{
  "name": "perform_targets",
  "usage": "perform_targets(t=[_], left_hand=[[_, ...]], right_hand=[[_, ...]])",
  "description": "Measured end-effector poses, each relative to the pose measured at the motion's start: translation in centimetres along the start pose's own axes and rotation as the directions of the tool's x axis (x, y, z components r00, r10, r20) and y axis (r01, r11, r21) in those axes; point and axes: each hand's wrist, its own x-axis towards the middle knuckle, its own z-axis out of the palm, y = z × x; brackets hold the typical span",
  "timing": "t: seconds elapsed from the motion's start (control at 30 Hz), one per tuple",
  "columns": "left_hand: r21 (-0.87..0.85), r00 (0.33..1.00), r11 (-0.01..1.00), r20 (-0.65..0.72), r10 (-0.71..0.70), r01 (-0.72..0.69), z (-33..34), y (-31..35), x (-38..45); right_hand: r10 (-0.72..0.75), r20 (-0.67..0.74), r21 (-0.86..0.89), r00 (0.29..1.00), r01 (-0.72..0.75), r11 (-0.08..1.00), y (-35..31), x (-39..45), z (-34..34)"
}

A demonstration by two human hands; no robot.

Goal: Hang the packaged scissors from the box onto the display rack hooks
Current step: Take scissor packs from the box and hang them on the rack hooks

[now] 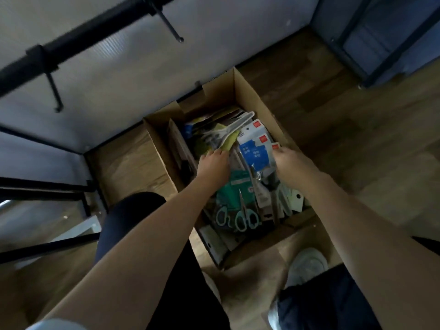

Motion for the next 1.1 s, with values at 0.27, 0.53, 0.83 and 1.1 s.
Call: perform_targets(t=[0.27, 0.53, 0.83, 1.1], left_hand=[[0.052, 0.989, 0.999, -0.148, 0.019, -0.011, 1.5, 2.7, 5.5], [-0.1, 0.997, 0.992, 0.0, 0.077, -0.077, 2.9, 3.8, 6.9], [-0.323, 0.998, 0.945, 0.05, -0.041, 0.056, 2.7, 3.4, 7.6], [-0.235, 0.992, 0.967, 0.096, -0.083, 0.104, 2.2, 2.1, 6.4]], right_hand=[[0.033, -0.02, -0.015, 0.999, -0.033, 0.999, 0.3, 3.9, 3.2], [0.023, -0.064, 0.039, 0.998, -0.021, 0.999, 0.8, 4.5, 4.5], [0.026, -0.059, 0.063, 0.998, -0.022, 0.998, 0.9, 5.2, 4.6], [0.106, -0.049, -0.114, 0.993, -0.111, 0.987, -0.3, 5.0, 3.5]])
